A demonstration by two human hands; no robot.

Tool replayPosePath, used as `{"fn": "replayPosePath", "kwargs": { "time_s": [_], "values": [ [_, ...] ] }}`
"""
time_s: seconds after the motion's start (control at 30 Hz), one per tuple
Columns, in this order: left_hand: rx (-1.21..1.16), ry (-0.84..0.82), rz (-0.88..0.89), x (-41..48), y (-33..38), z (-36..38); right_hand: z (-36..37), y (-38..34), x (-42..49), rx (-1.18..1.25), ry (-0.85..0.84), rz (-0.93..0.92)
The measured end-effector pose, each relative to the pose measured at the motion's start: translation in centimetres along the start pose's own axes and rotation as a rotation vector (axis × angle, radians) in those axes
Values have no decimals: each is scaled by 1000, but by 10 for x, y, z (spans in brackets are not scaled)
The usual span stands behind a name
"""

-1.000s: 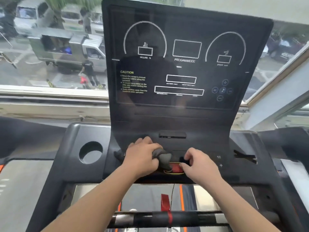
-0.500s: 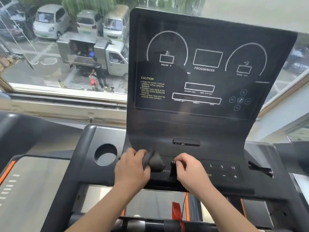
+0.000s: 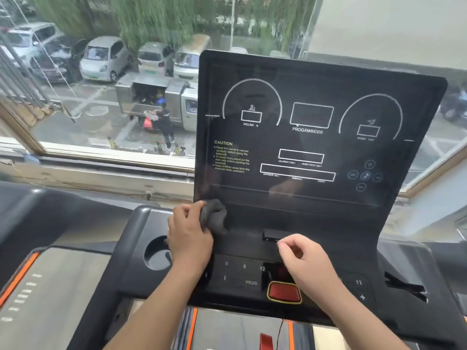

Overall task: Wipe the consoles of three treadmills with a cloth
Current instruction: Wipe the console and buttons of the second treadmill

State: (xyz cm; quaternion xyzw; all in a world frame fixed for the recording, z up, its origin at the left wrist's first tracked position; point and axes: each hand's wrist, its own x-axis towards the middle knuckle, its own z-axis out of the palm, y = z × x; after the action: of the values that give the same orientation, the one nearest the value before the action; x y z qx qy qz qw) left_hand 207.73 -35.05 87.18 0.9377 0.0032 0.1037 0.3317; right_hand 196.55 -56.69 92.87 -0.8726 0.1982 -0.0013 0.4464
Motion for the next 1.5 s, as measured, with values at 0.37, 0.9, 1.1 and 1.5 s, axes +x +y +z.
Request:
{"fn": "replayPosePath", "kwargs": {
  "time_s": [0.37,0.9,1.1,1.5],
  "values": [
    [-148,-44,-82,1,21,8,42,-42,34,101,-127,91],
    [15,-267,164,-17,89,33,-8,-20,43,337,-3,286],
    [158,-377,214,-26,134,48,-45,12,46,388,83,340],
    [218,-469,445,-71,245,123,-124,92,38,394,251,423]
  ]
}}
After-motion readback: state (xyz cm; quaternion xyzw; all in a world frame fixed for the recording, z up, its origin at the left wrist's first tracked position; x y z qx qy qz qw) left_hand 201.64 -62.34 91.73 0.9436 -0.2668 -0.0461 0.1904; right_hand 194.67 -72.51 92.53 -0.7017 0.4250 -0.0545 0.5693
